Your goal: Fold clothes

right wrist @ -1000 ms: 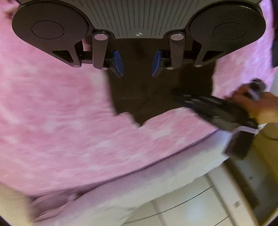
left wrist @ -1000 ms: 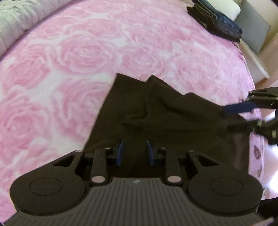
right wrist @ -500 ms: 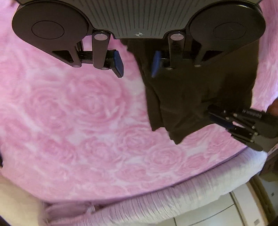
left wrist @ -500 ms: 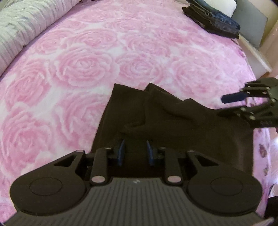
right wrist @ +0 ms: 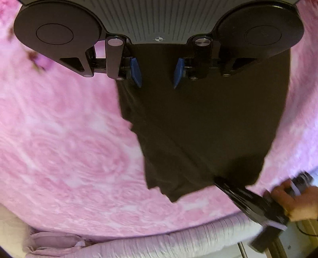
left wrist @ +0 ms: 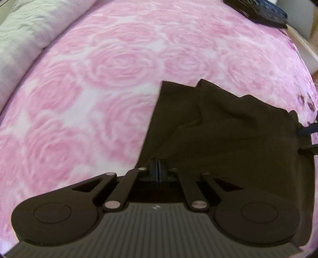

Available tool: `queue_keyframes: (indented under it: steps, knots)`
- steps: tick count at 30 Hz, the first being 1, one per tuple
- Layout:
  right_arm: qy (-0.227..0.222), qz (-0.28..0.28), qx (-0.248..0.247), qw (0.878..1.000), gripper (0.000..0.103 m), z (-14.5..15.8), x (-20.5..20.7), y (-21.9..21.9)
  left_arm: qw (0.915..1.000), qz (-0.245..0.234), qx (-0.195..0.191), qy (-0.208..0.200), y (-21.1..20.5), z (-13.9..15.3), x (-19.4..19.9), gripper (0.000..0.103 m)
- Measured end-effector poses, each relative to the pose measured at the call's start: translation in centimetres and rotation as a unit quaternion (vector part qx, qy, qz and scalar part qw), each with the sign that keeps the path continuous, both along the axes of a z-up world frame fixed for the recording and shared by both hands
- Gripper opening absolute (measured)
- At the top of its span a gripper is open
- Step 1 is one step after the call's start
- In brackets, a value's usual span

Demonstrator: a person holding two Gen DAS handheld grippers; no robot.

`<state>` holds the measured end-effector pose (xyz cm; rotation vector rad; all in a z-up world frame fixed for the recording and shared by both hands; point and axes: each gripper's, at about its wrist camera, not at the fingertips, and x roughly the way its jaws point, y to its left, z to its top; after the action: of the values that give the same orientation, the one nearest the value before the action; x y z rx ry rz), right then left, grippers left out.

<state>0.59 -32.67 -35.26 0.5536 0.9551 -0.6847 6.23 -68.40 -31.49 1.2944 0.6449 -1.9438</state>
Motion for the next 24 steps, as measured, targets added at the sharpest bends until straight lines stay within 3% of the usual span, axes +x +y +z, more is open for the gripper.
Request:
queue_keyframes:
  steps: [2,3,4,7,9,12,15,16,17,18,21,24]
  knots:
    - [0.015,-0.012,-0.001,1.0,0.04,0.8,-0.1,0.5,0.9998,0.014,-0.014,-0.007,1.3,1.2,1.0,0.012]
    - [0.02,-0.017,-0.004,1.0,0.04,1.4,0.0,0.9,0.9994,0.026,-0.02,-0.006,2.1,1.8,1.6,0.024]
    - [0.015,-0.016,-0.008,1.0,0.04,2.1,0.3,1.5,0.9992,0.035,-0.02,0.003,2.9,2.2,2.0,0.027]
    - [-0.028,0.016,-0.008,0.999,0.04,3.8,2.5,3.3,0.9975,0.061,-0.019,0.03,5.3,3.3,3.4,0.027]
    - [-0.06,0.049,0.002,0.997,0.04,4.1,5.0,4.3,0.9979,0.06,-0.01,0.024,6.0,2.2,3.8,0.027]
    - [-0.088,0.092,0.021,0.992,0.04,3.0,8.6,5.3,0.9984,0.057,-0.004,-0.002,6.0,0.0,4.5,0.027]
    - [-0.081,0.11,0.038,0.99,0.04,1.0,10.3,5.9,0.9964,0.083,-0.005,0.011,4.5,-1.5,6.9,0.017]
    - [-0.078,0.111,0.042,0.99,0.039,0.5,10.1,5.9,0.9958,0.089,-0.002,0.021,4.0,-1.6,7.5,0.02]
    - [-0.073,0.112,0.044,0.99,0.04,0.1,9.6,6.0,0.9955,0.093,-0.005,0.021,3.5,-1.6,8.0,0.029]
    - [-0.064,0.114,0.045,0.99,0.039,-0.1,8.8,6.3,0.9951,0.097,-0.011,0.013,3.3,-1.6,8.4,0.048]
    - [-0.038,0.121,0.047,0.991,0.039,-0.9,6.3,7.1,0.9924,0.122,-0.013,0.013,2.8,-1.4,10.0,0.048]
    - [-0.017,0.114,0.051,0.992,0.04,-0.2,4.6,7.7,0.9906,0.134,-0.022,0.01,3.5,-0.2,10.8,0.036]
